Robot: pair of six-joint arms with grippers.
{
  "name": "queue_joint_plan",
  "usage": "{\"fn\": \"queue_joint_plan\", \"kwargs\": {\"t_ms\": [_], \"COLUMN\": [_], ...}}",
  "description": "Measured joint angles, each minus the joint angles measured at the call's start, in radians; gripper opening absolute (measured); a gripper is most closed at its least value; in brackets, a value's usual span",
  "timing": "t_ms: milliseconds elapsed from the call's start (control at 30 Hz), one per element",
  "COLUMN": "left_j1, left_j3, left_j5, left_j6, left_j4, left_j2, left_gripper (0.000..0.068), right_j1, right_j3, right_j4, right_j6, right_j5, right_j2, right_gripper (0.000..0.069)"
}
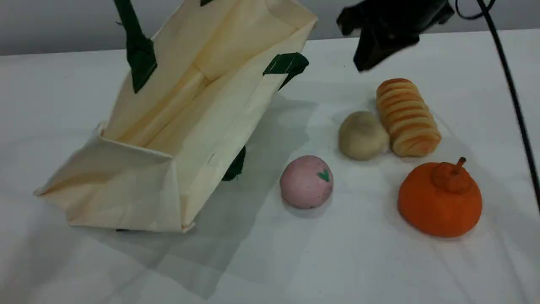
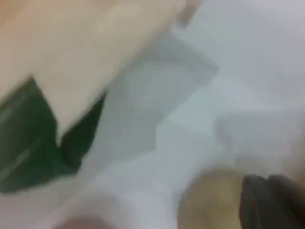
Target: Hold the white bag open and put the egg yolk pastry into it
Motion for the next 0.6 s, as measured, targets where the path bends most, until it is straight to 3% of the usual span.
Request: {"fn": "queue_joint_plan", "kwargs": {"t_ms": [167,367,433,600], "left_j1": [0.000,0.000,0.000,0.000], "left_j3": [0.000,0.000,0.000,0.000], "left_j5": [0.000,0.000,0.000,0.000], "left_j6": [0.000,0.000,0.000,0.000], "left_j4": [0.000,0.000,0.000,0.000], "left_j2": [0.000,0.000,0.000,0.000], "left_gripper": [0.0092,0.0092,0.0092,0.0092], "right_j1": [0.001,0.002,0.003,0.003], "right_j3": [0.000,0.000,0.000,0.000], "right_j4": [-0.014,0.016,0.044,0.042], "right_j6": [0.001,0.001,0.001,-0.003], "right_j5": [0.075,0.097,0.088,0.054], "right_j2": [0.001,0.023,0.042,0.107], "right_gripper": [0.0078,0.0369,0.0437,0.0475]}}
